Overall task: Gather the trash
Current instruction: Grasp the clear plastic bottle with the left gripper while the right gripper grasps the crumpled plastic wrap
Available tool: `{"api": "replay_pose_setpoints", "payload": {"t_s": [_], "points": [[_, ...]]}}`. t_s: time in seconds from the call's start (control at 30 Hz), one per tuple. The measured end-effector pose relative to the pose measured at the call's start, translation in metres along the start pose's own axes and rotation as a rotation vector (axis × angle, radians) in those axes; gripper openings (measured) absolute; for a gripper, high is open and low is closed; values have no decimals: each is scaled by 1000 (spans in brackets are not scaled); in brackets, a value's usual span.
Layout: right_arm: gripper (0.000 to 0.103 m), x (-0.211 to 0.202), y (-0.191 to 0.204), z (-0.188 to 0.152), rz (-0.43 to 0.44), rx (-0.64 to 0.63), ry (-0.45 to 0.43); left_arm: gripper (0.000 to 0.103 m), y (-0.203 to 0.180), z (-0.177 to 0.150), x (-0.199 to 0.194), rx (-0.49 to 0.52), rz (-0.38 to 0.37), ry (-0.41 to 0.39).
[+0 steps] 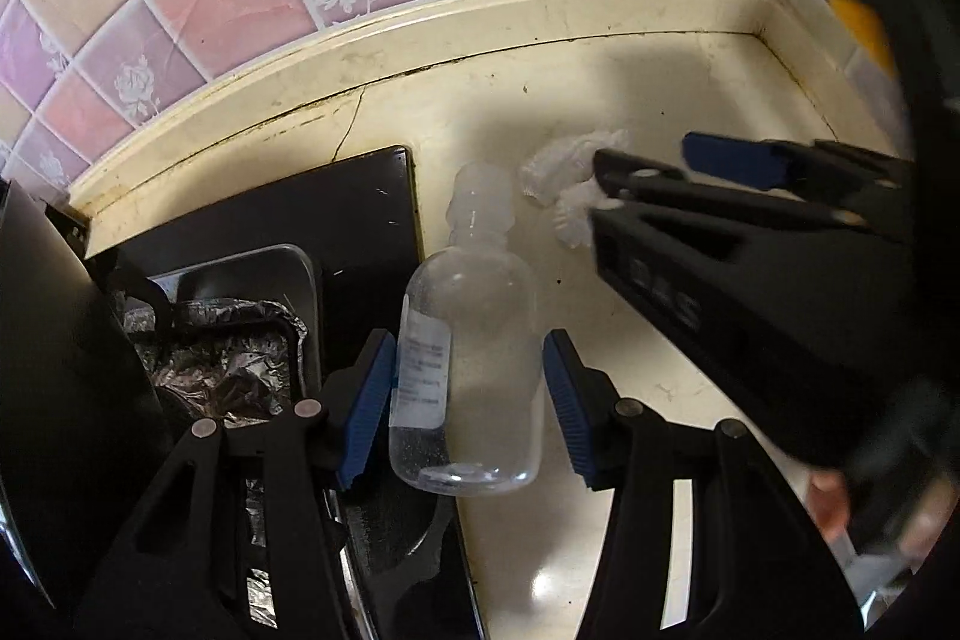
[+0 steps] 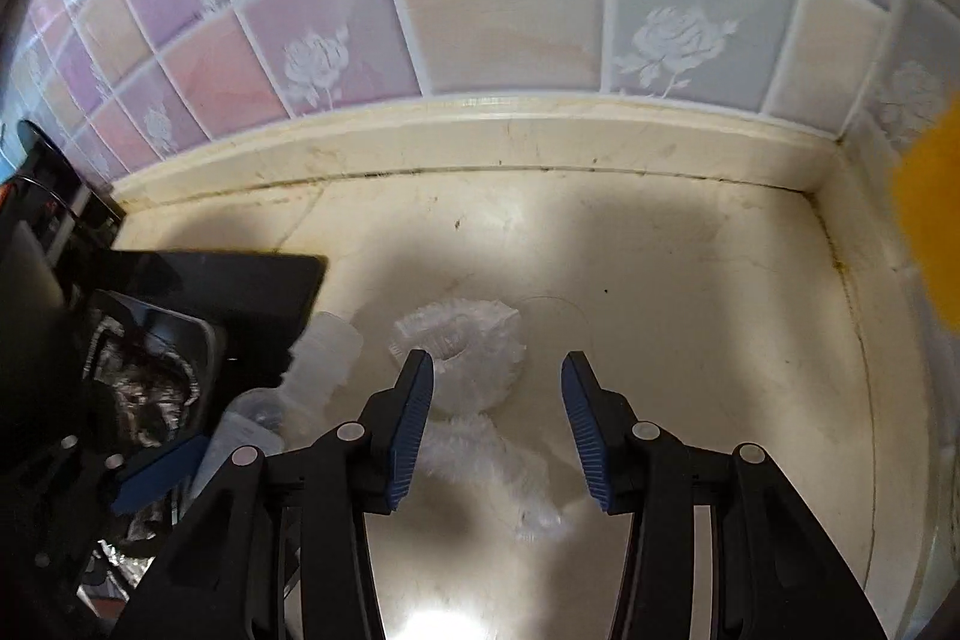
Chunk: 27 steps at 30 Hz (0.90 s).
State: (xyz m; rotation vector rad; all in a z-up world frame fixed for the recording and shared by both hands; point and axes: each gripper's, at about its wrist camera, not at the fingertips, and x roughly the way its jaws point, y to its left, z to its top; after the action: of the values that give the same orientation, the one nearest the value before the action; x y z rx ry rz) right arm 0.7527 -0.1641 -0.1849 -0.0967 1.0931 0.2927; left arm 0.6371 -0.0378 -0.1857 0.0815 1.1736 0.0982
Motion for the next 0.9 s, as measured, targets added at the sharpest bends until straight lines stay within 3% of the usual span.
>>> {"api": "replay_pose_setpoints", "payload": {"t_s": [0.2,0.3,0.37,0.57,0.67,0.9], "points": [[45,28,10,4,-9,-56,76,49,-2,-3,-2,-16,-18,-4],[37,30,17,1,-45,-108,68,49,0,-1,-2,-42,-28,-1],[19,30,17,-2,-49,-106,81,49,0,-1,-2,-48,-32,-2],[6,14,1,-27,-142,-54,56,50,-3,-1,-2,-27,-28,3],[5,-3,-13,-49,-140,43,28,51,-7,-3,0,-15,-23,7],[5,-30,-10,-108,-114,103,-3,50,-5,-6,-1,-23,-30,-10]]}}
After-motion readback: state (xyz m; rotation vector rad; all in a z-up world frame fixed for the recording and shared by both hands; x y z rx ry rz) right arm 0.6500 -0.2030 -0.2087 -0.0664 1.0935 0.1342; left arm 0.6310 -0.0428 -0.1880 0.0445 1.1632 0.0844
